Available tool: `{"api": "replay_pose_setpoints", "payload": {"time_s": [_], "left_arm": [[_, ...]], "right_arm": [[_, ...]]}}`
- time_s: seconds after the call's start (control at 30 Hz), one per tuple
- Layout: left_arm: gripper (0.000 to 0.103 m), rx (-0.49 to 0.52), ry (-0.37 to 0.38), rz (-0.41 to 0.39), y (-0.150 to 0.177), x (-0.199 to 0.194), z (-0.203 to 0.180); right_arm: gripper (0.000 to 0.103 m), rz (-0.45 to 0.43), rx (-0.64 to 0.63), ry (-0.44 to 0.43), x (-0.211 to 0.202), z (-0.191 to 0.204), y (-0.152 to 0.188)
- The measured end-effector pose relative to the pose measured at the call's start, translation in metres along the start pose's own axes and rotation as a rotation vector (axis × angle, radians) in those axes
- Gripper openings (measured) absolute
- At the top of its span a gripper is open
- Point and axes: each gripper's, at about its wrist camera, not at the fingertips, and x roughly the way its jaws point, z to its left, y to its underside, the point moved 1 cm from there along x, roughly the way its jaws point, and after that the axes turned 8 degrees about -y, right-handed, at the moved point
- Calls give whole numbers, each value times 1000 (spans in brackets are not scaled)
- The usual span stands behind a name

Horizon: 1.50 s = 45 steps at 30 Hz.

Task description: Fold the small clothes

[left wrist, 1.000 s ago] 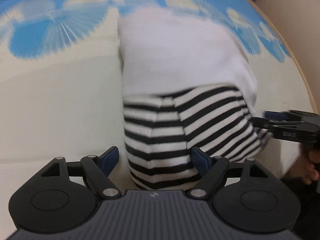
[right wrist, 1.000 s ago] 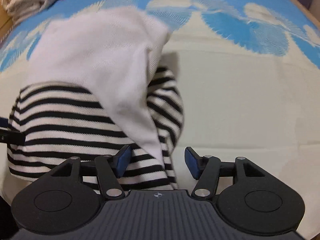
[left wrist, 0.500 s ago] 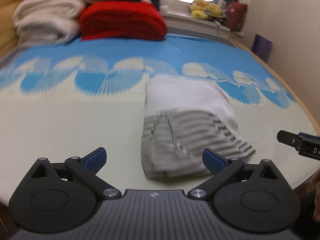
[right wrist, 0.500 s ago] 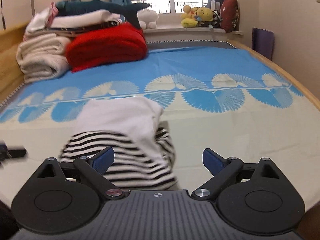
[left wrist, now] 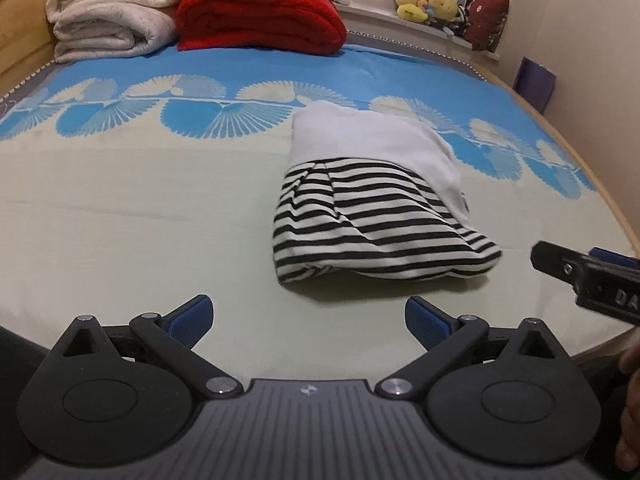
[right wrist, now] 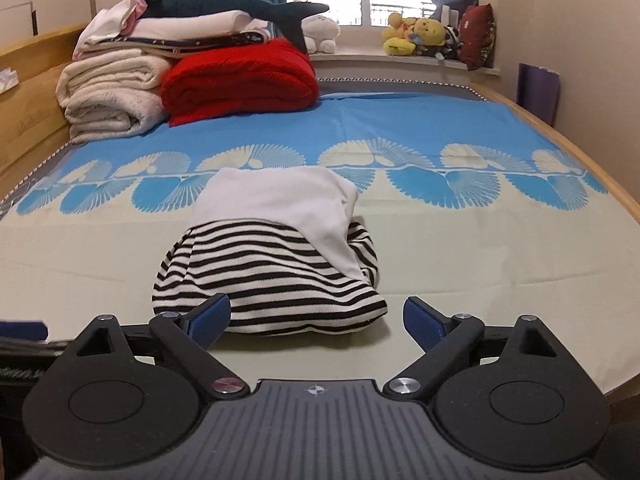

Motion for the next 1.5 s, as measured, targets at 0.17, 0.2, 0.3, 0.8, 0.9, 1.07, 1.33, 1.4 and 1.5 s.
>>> {"api": "replay_pose_setpoints", "payload": {"time_s": [0.17,0.2,0.3,0.8,0.9,1.07,1.33,1.4,1.5], "left_arm": [[102,-12,-5,-2,-6,15,-4],[102,-16,-1,0,-6,17,-5],[102,-15,4,1,-6,19,-8],[102,30,15,-21,-4,21,-20],[102,32,16,-20,-3,21,-19],[102,34,15,-22,-3,21,-20],[102,35,15,-23,-3,21,-21],[102,34,15,-22,-3,22,-21],[102,36,17,-20,-3,22,-20]], "right_arm": [[93,15,-32,8,8,6,1],[93,19,-31,6,10,6,1],[93,31,-22,-3,14,6,1],[93,26,-19,-15,16,5,0],[93,27,-18,-16,16,5,0],[93,26,-19,-15,16,5,0],[93,33,-19,-11,18,4,1],[93,36,-21,-11,19,4,2],[93,38,-22,-12,20,6,2]]}}
